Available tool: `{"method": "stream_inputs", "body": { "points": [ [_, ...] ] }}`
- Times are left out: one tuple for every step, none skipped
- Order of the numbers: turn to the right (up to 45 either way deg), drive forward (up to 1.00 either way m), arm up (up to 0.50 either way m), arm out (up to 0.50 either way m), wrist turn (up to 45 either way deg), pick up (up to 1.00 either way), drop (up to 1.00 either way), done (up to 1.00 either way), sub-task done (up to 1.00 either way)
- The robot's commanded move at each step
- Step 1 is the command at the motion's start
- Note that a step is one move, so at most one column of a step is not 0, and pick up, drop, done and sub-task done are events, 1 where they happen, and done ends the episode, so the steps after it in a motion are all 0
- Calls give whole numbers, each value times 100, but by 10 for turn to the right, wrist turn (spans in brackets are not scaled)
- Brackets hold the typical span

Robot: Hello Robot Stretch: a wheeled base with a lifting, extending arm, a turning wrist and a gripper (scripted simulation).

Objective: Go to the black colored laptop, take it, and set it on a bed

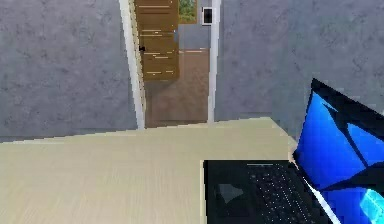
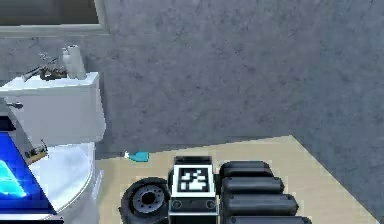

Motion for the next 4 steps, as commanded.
{"method": "stream_inputs", "body": {
  "points": [
    [0,100,0,0,0,0,0,0,0],
    [-30,0,0,0,0,0,0,0,0],
    [0,100,0,0,0,0,0,0,0],
    [-30,0,0,0,0,0,0,0,0]
  ]
}}
